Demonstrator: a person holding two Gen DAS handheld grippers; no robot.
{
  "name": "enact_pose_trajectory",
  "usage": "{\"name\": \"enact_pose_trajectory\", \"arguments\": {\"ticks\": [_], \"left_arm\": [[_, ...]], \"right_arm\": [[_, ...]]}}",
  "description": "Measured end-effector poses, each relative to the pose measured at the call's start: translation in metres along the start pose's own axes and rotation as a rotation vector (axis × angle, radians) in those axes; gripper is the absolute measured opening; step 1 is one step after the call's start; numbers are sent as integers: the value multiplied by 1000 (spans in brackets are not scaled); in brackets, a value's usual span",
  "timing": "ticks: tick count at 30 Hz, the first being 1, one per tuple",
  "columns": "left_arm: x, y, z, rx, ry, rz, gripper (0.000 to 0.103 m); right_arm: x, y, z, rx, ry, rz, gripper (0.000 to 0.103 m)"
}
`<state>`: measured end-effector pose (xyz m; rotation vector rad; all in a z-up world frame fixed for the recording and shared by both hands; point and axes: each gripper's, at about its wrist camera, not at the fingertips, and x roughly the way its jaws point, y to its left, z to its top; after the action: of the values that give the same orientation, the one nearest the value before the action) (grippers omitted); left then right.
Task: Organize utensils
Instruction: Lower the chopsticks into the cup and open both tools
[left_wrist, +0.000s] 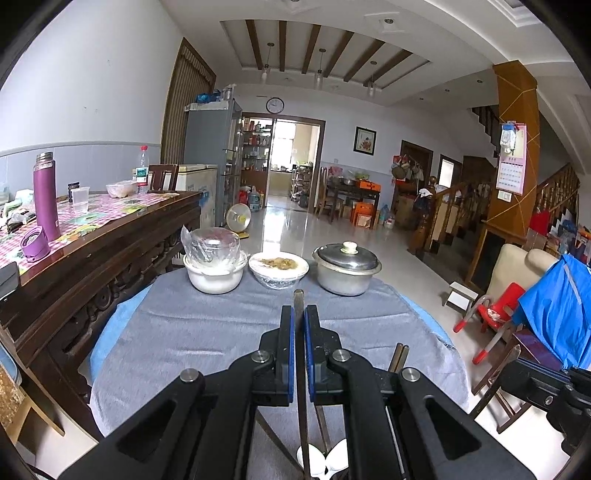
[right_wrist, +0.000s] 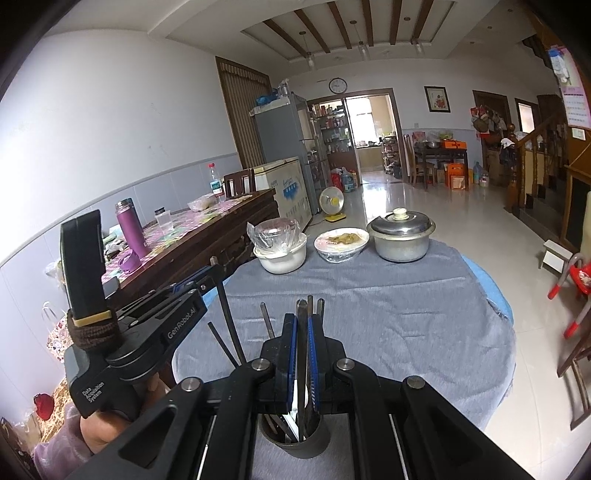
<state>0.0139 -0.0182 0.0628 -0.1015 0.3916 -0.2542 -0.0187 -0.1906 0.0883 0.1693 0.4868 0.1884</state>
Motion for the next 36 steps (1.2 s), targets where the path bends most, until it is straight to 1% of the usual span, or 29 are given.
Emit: {"name": "enact_pose_trajectory", "arguments": {"ticks": [17, 27, 36], "left_arm": [[4, 10, -9, -2, 43, 15, 6], [7, 13, -10, 1, 62, 21, 6], [8, 13, -12, 9, 81, 46, 8]], "right_arm": [[17, 4, -6, 0, 43, 11, 7], [22, 5, -9, -4, 53, 20, 7], [31, 3, -12, 6, 75, 23, 7]]}}
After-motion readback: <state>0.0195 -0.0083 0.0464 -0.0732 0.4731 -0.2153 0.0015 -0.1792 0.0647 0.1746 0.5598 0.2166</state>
